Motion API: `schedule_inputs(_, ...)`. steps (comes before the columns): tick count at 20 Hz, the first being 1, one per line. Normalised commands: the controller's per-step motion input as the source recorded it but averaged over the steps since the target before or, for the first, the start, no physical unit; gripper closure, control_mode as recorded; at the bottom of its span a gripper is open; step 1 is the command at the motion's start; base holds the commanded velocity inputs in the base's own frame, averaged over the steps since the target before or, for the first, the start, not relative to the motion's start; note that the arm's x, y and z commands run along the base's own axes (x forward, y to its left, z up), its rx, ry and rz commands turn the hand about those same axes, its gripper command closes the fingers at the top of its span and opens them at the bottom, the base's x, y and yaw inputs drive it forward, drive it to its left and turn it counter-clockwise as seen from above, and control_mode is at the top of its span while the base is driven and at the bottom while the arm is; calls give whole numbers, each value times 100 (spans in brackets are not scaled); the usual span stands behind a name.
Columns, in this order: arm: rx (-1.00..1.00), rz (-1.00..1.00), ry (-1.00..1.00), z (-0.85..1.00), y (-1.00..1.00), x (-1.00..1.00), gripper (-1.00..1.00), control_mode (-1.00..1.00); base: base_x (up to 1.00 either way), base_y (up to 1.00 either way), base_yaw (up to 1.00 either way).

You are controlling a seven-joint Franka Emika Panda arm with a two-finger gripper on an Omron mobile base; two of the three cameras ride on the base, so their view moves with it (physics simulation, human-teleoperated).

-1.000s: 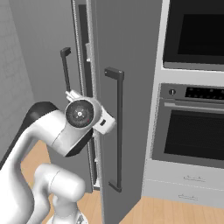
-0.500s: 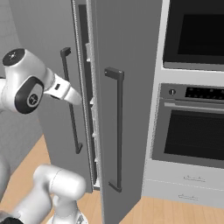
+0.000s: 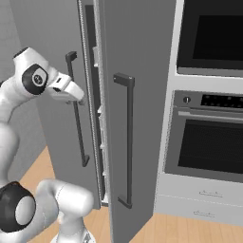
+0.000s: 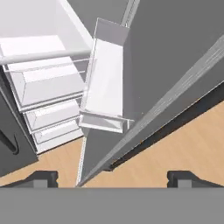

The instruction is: Grab a lemon wedge from the fridge and one ice cube from the ice bowl, and put them in the glass of lemonade.

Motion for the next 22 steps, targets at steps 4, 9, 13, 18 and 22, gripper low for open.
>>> schedule_inputs(4,-26,-1,43,-5,0,85,-100,-100,0,0,0)
schedule_inputs(9,-16,0,-2,-43,-10,24,-100,-100,0,0,0)
schedule_inputs(13,-19,0,-27,-46,-9,0,-100,-100,0,0,0)
schedule_inputs(18,-21,0,-8,-9,-28,8,-100,-100,0,0,0)
schedule_inputs(22,-16,5,11,9,-67,7,-100,-100,0,0,0)
